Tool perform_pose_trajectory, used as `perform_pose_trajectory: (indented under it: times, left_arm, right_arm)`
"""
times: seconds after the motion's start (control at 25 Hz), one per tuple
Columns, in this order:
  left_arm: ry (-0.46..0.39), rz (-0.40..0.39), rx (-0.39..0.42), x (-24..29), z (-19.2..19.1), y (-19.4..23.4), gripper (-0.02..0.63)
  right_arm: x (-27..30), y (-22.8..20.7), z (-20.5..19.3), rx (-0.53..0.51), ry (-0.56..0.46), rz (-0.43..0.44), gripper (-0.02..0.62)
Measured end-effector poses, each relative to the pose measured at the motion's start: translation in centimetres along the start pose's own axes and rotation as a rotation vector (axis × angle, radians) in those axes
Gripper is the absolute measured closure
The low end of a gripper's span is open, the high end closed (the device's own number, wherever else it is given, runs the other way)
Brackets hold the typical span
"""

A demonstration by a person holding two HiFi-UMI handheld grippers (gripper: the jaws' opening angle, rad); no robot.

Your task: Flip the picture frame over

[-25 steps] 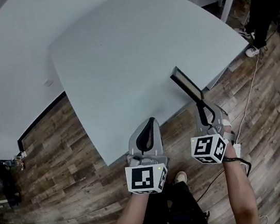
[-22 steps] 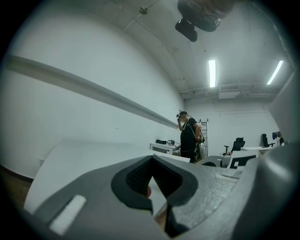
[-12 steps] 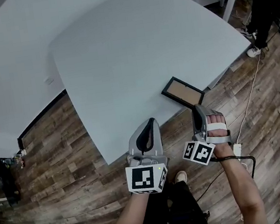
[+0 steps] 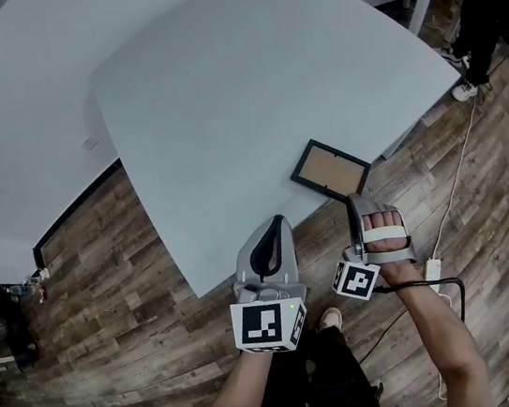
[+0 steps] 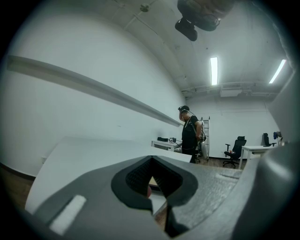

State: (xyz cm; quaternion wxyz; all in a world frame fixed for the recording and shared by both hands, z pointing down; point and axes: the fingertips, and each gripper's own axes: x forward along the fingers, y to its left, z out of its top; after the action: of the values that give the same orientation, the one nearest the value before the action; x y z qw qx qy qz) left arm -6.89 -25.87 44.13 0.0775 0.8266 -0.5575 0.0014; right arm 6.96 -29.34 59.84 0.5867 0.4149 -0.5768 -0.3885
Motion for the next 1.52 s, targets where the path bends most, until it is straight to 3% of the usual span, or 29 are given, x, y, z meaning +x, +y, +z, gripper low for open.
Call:
perform_pose_trajectory:
  times: [0.24,0.48,0.64,0.88,1.16,1.52]
  left_arm:
    - [0.001,-0.005,0.002,0.5,-0.4,-0.2,0.604]
    - [0.01,-0.007,0.002,0.4,-0.6,-0.5,0.604]
    - [0.017,-0.007,0.001,0.4,-0.7,-0.7,0.604]
    - [0.007,-0.01,0.007,0.4,-0.7,-0.7,0.604]
    - [-0.009,-0.01,0.016,0.5,0.7,-0.7,0.604]
    - [-0.065,-0.019,0.035,0.6,5.2,-1.2,0.604]
  right_arm:
    - [0.7,0.8,0.4,-0.082,-0.005,-0.001,0.482]
    - [0.9,1.2,0.6,-0.101,-0.003,-0.001,0.477]
    - [1.1,1.3,0.6,-0.073,-0.005,0.015,0.468]
    - [0.9,2.1,0.2,0.004,0.004,0.092,0.372]
    - [-1.0,0.5,-0.1,0.227,0.001,0.137,0.351]
    - [-5.9,-7.5,-1.0,0.851,-0.042,0.199,0.363]
